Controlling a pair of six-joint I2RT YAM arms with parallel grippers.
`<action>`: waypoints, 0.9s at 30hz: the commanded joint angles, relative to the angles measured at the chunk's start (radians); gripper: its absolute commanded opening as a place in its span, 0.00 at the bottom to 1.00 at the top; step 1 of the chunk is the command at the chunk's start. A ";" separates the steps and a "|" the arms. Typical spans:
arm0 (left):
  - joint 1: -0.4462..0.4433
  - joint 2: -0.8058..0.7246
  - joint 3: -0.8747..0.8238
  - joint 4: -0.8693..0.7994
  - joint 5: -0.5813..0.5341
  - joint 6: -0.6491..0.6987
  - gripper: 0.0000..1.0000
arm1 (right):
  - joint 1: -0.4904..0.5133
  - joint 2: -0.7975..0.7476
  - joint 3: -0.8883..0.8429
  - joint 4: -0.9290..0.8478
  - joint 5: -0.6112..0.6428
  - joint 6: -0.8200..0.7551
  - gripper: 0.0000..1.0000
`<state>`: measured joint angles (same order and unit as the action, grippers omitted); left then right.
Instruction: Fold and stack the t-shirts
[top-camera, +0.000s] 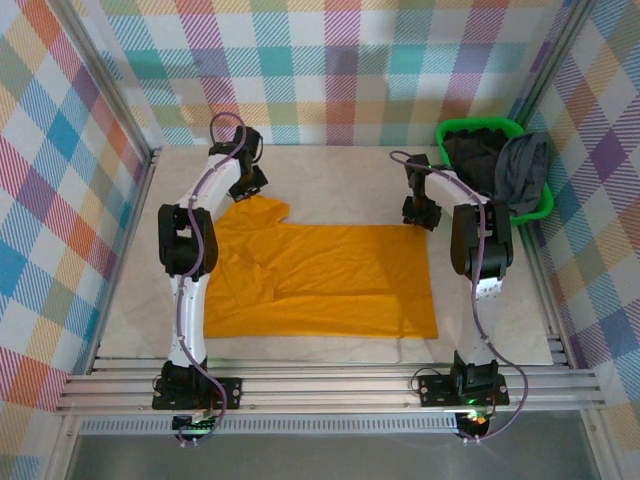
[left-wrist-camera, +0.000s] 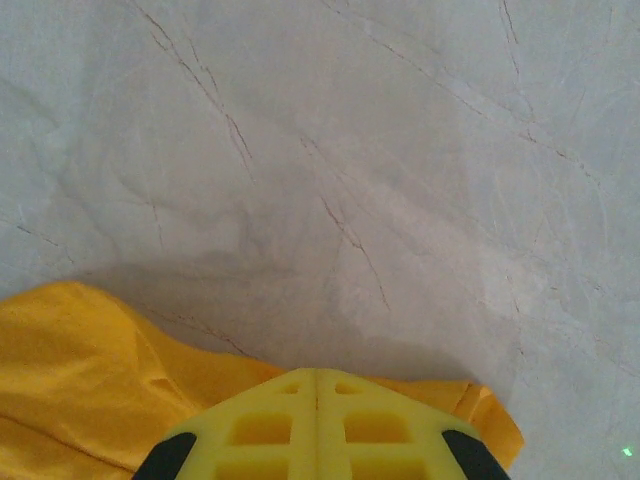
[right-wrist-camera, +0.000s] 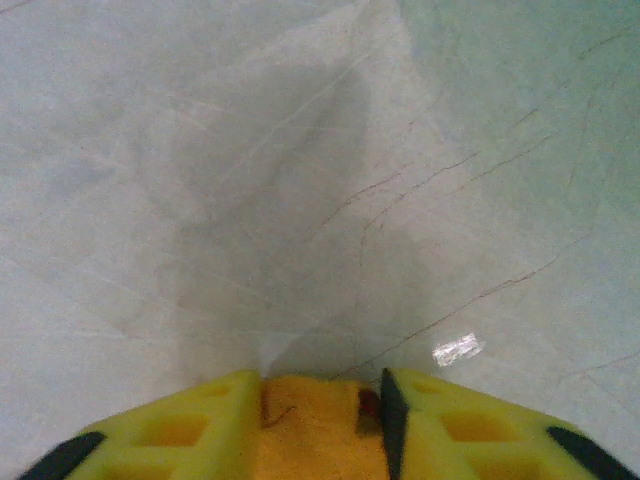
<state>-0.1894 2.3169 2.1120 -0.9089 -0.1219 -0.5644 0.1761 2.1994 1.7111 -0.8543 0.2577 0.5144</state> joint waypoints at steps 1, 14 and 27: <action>-0.005 -0.076 -0.022 -0.008 0.010 -0.008 0.00 | -0.006 0.023 0.029 -0.008 0.003 -0.011 0.27; -0.015 -0.378 -0.346 -0.088 0.052 -0.141 0.00 | 0.014 -0.198 -0.166 0.196 -0.045 -0.176 0.00; -0.016 -0.921 -0.820 -0.181 -0.035 -0.273 0.00 | 0.068 -0.564 -0.530 0.279 0.040 -0.137 0.00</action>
<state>-0.1955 1.4883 1.3365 -1.0267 -0.1081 -0.7929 0.2516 1.7000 1.2518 -0.5968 0.2749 0.3523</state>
